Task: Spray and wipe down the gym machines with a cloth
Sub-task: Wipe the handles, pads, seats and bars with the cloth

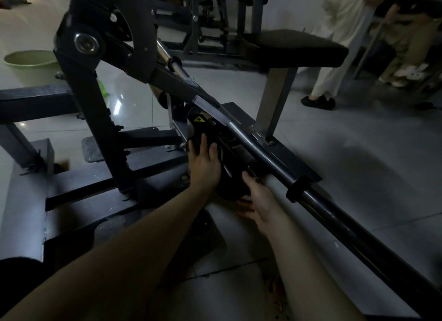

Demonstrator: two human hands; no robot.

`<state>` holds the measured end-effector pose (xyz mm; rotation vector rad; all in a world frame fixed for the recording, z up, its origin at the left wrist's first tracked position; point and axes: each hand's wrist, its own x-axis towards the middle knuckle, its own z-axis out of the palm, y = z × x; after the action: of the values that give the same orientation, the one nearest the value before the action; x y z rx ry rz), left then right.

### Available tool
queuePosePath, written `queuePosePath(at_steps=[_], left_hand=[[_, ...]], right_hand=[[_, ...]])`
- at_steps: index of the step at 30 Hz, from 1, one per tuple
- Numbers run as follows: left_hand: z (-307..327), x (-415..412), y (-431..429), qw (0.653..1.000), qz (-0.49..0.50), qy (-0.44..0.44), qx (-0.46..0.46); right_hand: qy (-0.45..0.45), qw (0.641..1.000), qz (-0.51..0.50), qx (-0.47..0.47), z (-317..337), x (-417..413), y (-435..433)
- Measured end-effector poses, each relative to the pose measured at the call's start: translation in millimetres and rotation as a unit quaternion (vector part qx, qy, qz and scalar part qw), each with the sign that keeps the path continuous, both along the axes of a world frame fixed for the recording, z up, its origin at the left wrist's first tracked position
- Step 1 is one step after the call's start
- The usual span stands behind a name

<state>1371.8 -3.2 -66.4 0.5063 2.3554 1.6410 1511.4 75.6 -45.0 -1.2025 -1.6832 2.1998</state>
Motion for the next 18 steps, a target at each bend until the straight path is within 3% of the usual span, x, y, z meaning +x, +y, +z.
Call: queuePosePath(at_steps=[4,11,13,18], left_hand=[[-2.6,32.9,-8.9,0.998,-0.045,0.027,0.025],[-12.7,24.9,-25.6,0.998,-0.017,0.044,0.051],[-15.4,21.0,-32.9,0.996,0.005,0.064,0.055],[-15.3,1.9,-38.8,0.995,0.035,0.043,0.084]], right_hand=[[0.019,0.997,-0.028,0.073,-1.0,-5.5,-6.5],[0.015,0.986,-0.064,0.151,-12.7,-19.2,-14.7],[0.010,0.989,-0.084,0.121,-16.2,-23.8,-8.9],[-0.008,0.991,-0.100,-0.083,2.8,-24.1,-2.4]])
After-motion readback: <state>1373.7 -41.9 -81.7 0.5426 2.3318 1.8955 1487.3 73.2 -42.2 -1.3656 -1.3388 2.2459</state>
